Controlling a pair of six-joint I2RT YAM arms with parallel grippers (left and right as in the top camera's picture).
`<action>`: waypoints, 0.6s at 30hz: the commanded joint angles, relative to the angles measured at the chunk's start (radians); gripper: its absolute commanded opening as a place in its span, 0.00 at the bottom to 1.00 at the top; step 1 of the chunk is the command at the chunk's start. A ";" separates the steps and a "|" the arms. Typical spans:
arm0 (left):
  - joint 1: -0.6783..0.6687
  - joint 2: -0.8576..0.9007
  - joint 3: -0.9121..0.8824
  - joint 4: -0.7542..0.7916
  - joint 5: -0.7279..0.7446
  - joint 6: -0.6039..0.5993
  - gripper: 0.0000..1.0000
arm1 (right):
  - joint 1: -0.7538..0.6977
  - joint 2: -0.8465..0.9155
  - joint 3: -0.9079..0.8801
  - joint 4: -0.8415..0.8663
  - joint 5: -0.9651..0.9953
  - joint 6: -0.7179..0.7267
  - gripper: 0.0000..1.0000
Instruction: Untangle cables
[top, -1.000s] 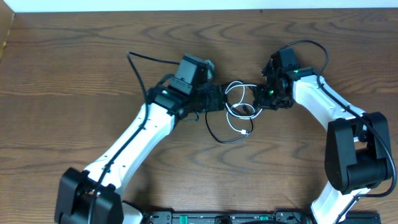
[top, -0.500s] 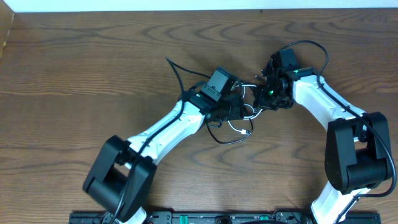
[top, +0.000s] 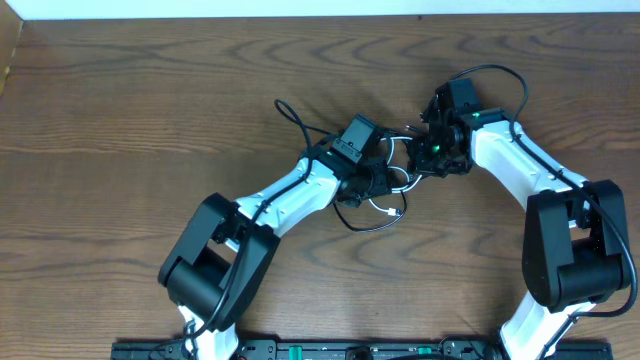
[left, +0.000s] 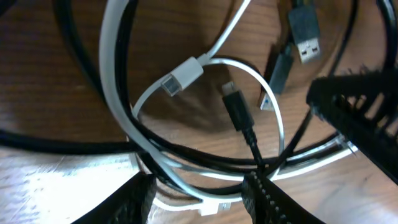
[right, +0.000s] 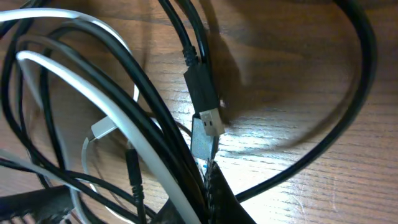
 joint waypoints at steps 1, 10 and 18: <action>-0.002 0.039 0.002 0.019 -0.018 -0.090 0.50 | -0.003 0.007 -0.001 -0.002 0.005 -0.009 0.01; -0.002 0.051 0.002 0.033 -0.040 -0.131 0.30 | -0.003 0.007 -0.001 -0.003 0.008 -0.009 0.01; 0.018 0.028 0.006 0.032 -0.056 -0.084 0.07 | -0.003 0.007 -0.006 -0.009 0.058 -0.008 0.01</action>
